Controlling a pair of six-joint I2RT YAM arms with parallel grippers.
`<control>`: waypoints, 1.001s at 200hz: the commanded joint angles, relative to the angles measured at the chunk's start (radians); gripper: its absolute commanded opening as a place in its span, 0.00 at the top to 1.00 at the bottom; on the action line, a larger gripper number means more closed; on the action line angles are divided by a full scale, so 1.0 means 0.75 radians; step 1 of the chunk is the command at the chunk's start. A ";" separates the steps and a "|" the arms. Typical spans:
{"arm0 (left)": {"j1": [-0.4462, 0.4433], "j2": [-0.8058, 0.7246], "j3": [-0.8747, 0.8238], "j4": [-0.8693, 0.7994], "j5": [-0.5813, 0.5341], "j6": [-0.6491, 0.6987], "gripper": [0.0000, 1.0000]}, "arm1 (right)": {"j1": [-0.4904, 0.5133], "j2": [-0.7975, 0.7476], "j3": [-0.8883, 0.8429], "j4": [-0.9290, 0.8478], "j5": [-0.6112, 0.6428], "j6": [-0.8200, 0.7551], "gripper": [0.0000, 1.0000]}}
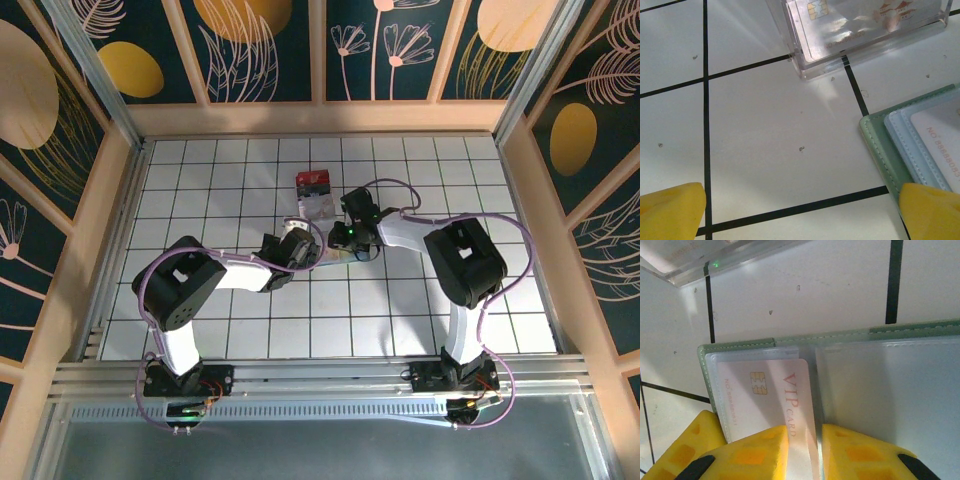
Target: Take the credit cards out of the card holder
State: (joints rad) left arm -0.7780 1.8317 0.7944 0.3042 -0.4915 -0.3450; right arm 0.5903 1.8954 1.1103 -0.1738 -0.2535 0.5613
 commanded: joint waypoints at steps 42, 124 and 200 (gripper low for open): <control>0.000 0.009 0.019 -0.146 -0.017 0.015 0.01 | -0.037 -0.059 -0.126 0.189 -0.302 0.043 0.76; 0.001 -0.031 0.031 -0.294 -0.045 -0.028 0.01 | -0.047 -0.124 -0.188 0.306 -0.419 0.087 0.79; 0.000 -0.056 0.027 -0.367 -0.054 -0.063 0.01 | -0.049 -0.132 -0.224 0.387 -0.459 0.116 0.87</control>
State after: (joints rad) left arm -0.7780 1.7882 0.8158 0.1310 -0.5358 -0.3763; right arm 0.5457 1.8347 0.9630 0.0574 -0.5262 0.6312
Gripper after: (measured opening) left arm 0.988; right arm 0.142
